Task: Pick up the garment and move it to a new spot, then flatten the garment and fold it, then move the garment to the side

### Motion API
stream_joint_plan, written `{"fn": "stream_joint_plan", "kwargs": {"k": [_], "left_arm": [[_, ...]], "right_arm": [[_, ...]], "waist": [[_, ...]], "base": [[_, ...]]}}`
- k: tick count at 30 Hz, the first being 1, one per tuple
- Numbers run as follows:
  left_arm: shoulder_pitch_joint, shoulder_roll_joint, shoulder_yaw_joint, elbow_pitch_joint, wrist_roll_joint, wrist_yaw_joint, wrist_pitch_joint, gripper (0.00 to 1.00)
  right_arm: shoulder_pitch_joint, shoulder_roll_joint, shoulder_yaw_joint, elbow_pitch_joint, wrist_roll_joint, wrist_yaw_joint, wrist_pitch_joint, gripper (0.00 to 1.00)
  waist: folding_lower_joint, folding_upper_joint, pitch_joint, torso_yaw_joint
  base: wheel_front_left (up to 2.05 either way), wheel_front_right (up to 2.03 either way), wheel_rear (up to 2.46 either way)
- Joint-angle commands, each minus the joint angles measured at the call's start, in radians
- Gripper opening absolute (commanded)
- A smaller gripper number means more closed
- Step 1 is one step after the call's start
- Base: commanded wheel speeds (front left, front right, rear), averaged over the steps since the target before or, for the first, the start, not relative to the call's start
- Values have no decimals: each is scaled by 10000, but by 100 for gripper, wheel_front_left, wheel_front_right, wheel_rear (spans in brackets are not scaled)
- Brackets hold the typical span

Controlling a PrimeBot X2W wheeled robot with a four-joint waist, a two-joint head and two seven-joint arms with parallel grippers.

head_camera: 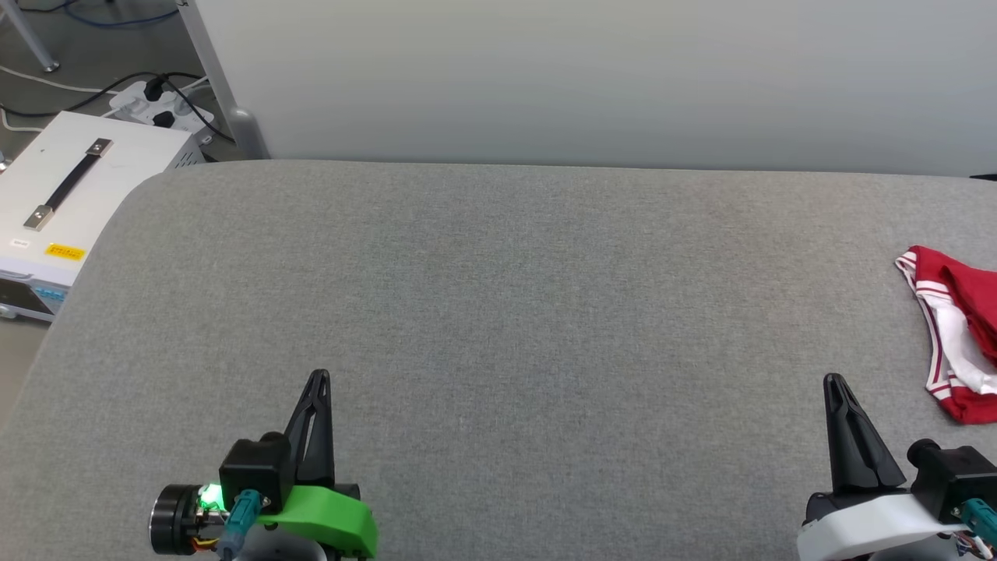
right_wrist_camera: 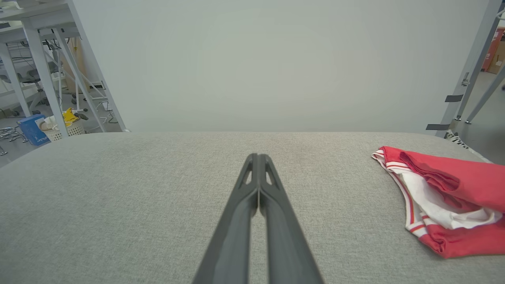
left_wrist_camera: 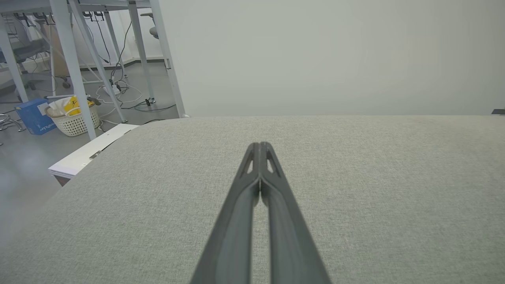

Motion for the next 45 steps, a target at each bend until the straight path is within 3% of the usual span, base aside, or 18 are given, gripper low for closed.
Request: {"fn": "stream_joint_plan", "kwargs": {"k": [1, 45], "left_arm": [[-55, -14, 33, -76, 76, 6, 53, 0], [-180, -39, 263, -380, 259, 23, 937, 0]], "right_arm": [[-135, 11, 28, 5, -111, -2, 79, 0], [-501, 32, 207, 19, -671, -5, 982, 0]], "waist": [[0, 0, -3, -7], [0, 0, -88, -211]], "base": [[0, 0, 0], [0, 0, 0]]}}
